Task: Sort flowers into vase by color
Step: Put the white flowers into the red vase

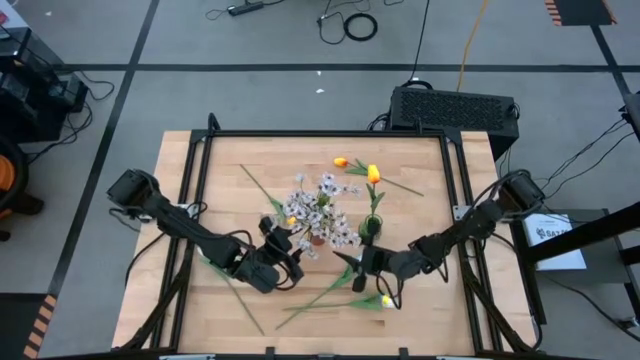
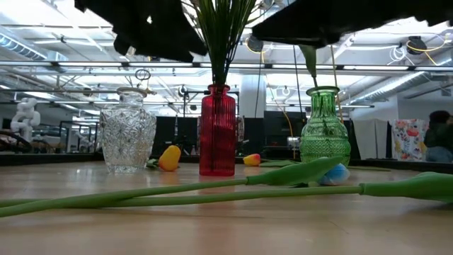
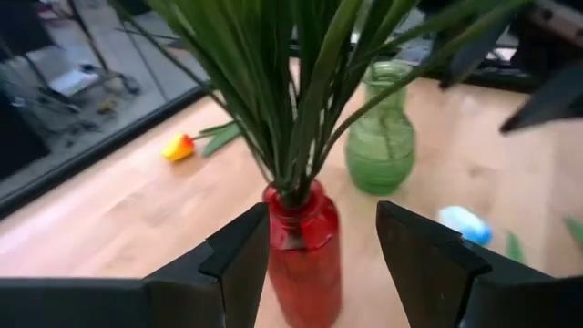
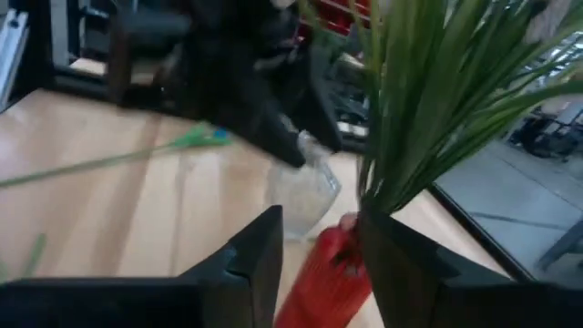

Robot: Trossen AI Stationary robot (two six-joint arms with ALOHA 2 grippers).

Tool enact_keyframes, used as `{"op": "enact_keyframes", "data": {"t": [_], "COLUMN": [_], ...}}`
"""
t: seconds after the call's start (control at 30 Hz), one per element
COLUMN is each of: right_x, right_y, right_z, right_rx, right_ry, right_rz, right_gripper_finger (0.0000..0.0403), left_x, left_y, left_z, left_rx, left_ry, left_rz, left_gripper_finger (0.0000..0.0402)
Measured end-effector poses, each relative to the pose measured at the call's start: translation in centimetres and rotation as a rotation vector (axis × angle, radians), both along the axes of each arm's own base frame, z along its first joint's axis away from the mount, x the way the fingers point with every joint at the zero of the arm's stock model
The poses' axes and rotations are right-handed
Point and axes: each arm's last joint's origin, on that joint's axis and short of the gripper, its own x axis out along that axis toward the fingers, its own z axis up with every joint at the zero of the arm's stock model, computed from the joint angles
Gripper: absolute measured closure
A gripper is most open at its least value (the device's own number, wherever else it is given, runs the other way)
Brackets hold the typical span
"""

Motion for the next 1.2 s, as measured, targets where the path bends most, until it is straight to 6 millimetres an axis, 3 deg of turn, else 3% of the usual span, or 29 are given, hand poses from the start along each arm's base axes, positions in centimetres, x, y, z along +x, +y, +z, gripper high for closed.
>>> {"op": "enact_keyframes", "data": {"t": [0.33, 0.63, 0.9, 1.2], "right_x": [2.0, 2.3, 2.3, 2.2], "right_y": [-4.3, -4.9, -5.0, -5.2], "right_z": [-0.2, -0.1, -0.1, -0.2], "right_rx": [0.173, 0.202, 0.197, 0.175], "right_ry": [-0.016, -0.028, -0.033, -0.031], "right_rz": [0.045, 0.051, 0.043, -0.029], "right_gripper_finger": [0.0317, 0.0300, 0.0270, 0.0266], "left_x": [0.8, 0.9, 1.8, 1.8], "left_y": [-0.1, 0.2, 2.3, 2.6], "left_z": [-2.5, -2.5, -2.8, -3.1], "left_rx": [0.058, 0.125, 0.090, 0.071], "left_ry": [0.054, 0.114, 0.169, 0.217], "left_rz": [0.033, 0.001, -0.004, -0.033], "left_gripper_finger": [0.0194, 0.0194, 0.0194, 0.0194]}}
